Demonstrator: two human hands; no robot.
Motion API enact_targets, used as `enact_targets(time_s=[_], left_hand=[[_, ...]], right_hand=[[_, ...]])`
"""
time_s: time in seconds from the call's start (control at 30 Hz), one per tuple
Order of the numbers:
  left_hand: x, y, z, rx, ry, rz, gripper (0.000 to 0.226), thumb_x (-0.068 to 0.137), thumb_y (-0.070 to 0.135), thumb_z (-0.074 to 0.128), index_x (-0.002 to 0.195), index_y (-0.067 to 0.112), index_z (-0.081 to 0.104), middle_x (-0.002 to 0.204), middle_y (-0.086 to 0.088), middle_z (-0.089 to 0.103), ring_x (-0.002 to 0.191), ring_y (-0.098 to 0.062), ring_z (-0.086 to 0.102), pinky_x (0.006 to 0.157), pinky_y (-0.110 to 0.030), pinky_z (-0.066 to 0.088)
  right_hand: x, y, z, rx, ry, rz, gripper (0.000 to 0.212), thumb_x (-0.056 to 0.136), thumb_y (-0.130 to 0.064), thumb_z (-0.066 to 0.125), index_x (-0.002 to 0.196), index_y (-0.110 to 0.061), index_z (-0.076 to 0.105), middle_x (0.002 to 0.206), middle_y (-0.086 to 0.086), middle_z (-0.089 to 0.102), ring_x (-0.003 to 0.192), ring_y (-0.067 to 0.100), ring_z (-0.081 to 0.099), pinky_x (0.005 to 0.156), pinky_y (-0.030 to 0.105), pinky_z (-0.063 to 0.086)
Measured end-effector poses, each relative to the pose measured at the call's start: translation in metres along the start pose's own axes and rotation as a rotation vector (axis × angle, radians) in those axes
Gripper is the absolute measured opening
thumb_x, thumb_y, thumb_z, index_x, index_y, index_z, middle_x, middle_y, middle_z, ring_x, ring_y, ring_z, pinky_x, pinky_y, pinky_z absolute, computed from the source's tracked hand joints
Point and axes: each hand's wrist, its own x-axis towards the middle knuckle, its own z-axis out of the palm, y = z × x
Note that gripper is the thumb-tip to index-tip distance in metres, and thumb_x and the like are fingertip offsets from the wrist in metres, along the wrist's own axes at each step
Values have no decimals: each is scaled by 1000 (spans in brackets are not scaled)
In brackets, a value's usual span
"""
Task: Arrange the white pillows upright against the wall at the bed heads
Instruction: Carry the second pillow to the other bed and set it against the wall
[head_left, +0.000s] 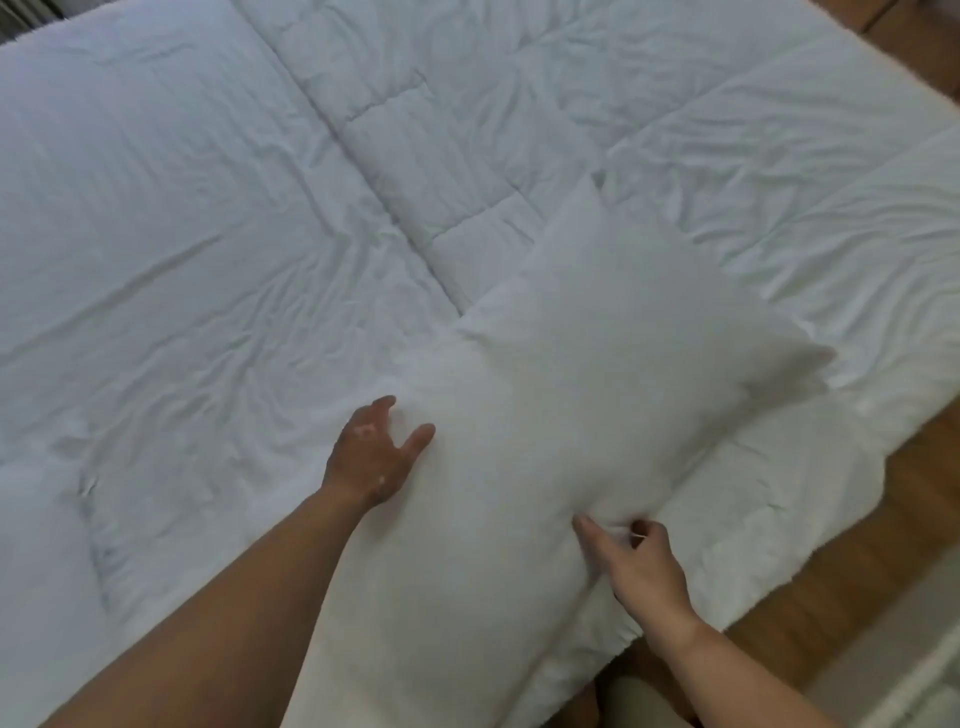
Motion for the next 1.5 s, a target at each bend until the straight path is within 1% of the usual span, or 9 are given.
enact_targets(time_s=[0.13,0.43,0.63,0.77,0.93,1.13,1.3,1.4,1.5], left_hand=[[56,7,-2,76,-126,100,91,88,71,55,161,21,31,164,-9,38,151,-27,35,120,-41,27],[128,3,9,19,-375,124,126,55,97,55,161,36,24,159,-6,47,141,-33,48,115,-45,37],[131,3,12,-196,-473,184,88,63,82,74,139,41,56,134,13,68,122,-16,65,111,-45,46],[98,18,-2,-321,-500,224,63,63,66,77,119,38,68,115,14,78,106,-8,74,100,-40,53],[54,34,-31,-396,-462,211,81,53,65,87,125,33,69,113,9,80,102,-17,77,97,-49,58],[-3,63,-67,-443,-356,264,80,52,59,92,125,37,68,114,11,79,104,-16,76,92,-46,60],[-61,97,-80,-545,-261,311,76,54,50,91,125,33,68,110,12,80,99,-11,77,83,-36,60],[-96,126,-77,-611,-221,353,78,58,46,91,130,31,66,114,12,79,101,-10,77,86,-35,58],[-120,160,-68,-672,-211,358,70,61,42,92,126,32,67,110,12,80,97,-10,78,84,-36,59]], right_hand=[[6,10,23,348,-44,12,117,42,-72,90,140,-21,51,129,-4,70,119,20,68,109,51,53],[32,16,46,631,-75,-55,114,40,-63,100,141,-26,60,129,-7,77,120,15,72,111,48,52],[39,20,58,760,-10,-73,119,33,-57,103,138,-18,64,125,-2,79,115,16,75,106,43,55],[28,19,55,843,-50,-77,108,33,-48,106,129,-11,72,121,8,81,111,25,77,101,44,58],[-2,5,36,879,-96,-157,94,31,-39,106,115,-9,77,109,9,84,95,23,81,72,29,66],[-38,-17,-24,842,-105,-272,56,64,-16,87,119,-11,75,104,4,85,89,16,82,65,22,64],[-67,-32,-86,759,-76,-361,105,19,-53,103,114,-17,75,103,1,85,91,19,82,81,35,59],[-78,-36,-130,736,-71,-428,94,31,-44,102,116,-19,74,102,-1,85,91,18,82,78,35,59],[-79,-35,-176,711,-28,-481,110,22,-53,103,122,-17,73,108,1,84,95,20,81,74,30,64]])
